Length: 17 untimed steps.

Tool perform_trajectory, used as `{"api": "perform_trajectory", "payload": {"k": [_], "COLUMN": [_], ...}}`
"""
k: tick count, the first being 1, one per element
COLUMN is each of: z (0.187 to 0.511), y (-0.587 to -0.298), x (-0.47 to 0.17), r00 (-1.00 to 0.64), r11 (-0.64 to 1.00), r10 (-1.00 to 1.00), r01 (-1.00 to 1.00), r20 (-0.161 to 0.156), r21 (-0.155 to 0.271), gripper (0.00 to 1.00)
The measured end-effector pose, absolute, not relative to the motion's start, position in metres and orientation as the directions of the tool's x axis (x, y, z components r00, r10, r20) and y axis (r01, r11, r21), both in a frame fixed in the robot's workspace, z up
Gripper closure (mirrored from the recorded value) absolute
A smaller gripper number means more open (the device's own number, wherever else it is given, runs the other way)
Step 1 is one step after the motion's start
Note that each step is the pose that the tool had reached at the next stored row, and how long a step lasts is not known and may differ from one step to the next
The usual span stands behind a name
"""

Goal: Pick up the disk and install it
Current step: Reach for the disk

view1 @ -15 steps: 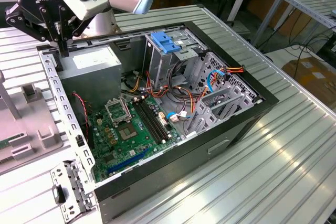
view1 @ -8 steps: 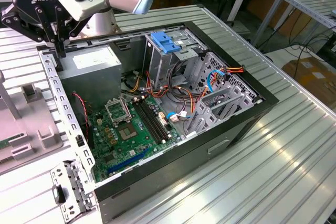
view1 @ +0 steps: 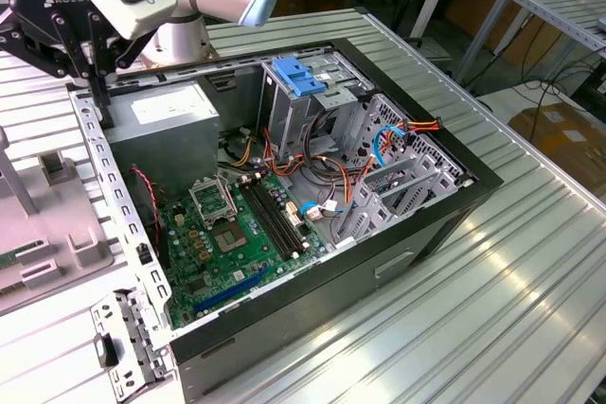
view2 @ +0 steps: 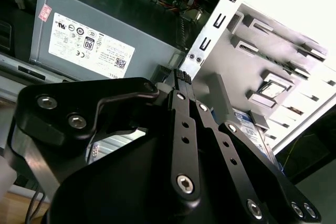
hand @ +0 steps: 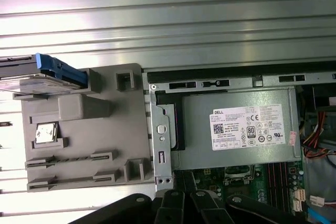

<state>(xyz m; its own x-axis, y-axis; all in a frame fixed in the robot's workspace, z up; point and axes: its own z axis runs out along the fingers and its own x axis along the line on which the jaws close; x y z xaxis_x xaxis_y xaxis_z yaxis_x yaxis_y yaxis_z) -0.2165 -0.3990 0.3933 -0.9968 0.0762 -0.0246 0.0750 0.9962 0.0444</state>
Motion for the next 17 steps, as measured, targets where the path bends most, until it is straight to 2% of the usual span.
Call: {"api": "perform_trajectory", "payload": {"k": [17], "z": [0.393], "y": [-0.399], "x": [-0.232], "r00": [-0.997], "r11": [0.996], "r10": [0.076], "r01": [0.075], "r20": [-0.025], "r21": [0.044], "gripper": [0.89]}}
